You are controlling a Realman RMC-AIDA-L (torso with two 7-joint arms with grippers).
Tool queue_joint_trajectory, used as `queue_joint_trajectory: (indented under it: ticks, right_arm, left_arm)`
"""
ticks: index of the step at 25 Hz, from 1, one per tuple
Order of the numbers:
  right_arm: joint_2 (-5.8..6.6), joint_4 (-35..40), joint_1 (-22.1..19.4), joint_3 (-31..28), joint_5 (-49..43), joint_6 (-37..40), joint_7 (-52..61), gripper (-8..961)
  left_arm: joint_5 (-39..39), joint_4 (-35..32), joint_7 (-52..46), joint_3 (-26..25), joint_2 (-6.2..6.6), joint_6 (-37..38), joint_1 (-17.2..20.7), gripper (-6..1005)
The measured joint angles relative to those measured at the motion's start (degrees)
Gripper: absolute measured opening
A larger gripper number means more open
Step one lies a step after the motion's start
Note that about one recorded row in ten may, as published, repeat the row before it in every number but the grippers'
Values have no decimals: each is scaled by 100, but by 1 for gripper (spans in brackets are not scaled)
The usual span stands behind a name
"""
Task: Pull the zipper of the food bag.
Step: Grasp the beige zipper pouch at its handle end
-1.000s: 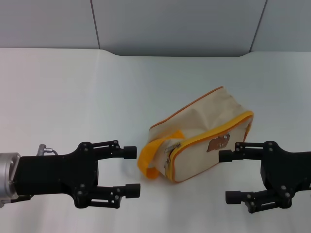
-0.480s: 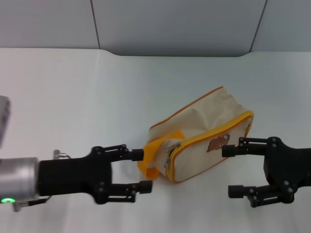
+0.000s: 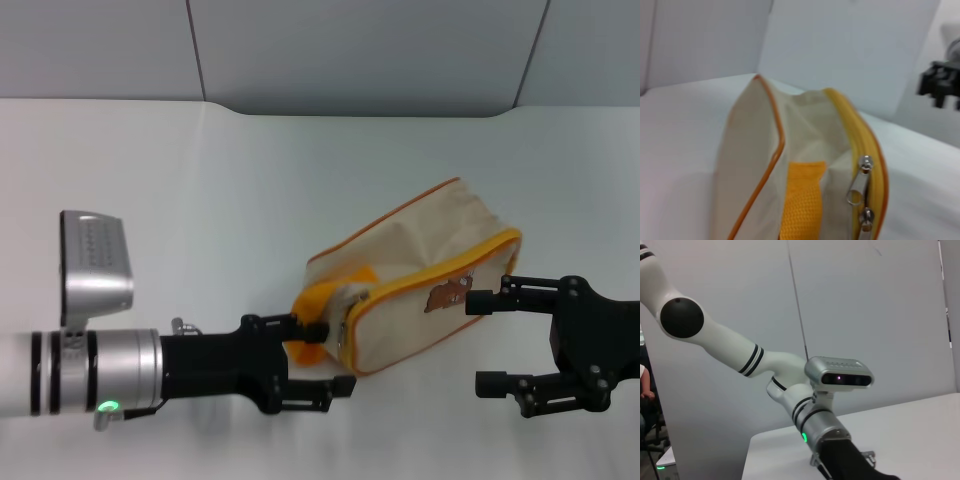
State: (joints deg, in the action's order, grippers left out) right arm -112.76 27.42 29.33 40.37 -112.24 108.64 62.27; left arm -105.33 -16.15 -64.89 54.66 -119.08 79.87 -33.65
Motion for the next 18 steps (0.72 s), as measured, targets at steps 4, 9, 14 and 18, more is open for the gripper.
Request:
queue_joint_trajectory:
  ticks: [4, 9, 14, 18]
  right_arm:
    - [0, 0, -30, -8, 6, -3, -7, 808]
    - [-11, -8, -57, -107, 21, -17, -86, 809]
    - [-24, -18, -77, -229, 27, -26, -127, 809]
    - [-40, -4, -123, -386, 38, -65, -157, 809]
  left_arm:
    - [310, 150, 122, -33, -16, -441, -143, 767]
    - [1039, 239, 471, -57, -12, -817, -188, 760]
    - [1340, 487, 751, -80, -15, -840, -287, 753]
    - [1651, 850, 1154, -68, -17, -910, -429, 748]
